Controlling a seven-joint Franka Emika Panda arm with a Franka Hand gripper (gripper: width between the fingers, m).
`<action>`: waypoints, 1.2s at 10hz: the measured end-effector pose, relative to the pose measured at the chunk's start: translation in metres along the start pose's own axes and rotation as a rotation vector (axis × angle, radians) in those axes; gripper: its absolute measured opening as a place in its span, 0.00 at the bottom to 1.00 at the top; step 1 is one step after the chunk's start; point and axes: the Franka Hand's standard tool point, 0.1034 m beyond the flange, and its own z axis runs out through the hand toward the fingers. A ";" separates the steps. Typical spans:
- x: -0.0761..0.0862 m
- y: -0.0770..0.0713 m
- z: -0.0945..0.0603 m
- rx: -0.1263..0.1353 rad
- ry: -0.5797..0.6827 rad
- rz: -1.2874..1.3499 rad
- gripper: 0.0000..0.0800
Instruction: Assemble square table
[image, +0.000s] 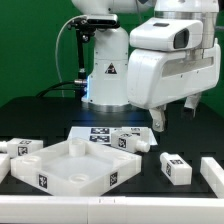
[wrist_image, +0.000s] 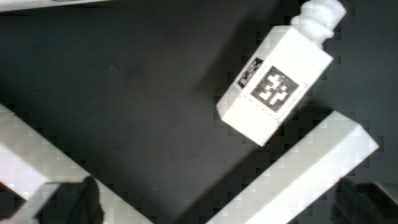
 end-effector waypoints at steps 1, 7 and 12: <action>0.000 0.000 -0.001 0.003 -0.004 0.001 0.81; -0.005 -0.014 0.018 -0.008 0.015 0.097 0.81; -0.007 -0.027 0.046 -0.026 0.072 0.166 0.81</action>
Offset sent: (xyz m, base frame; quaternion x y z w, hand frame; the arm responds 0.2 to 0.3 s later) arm 0.0000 0.0000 0.0000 0.0000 0.0000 0.0000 1.0000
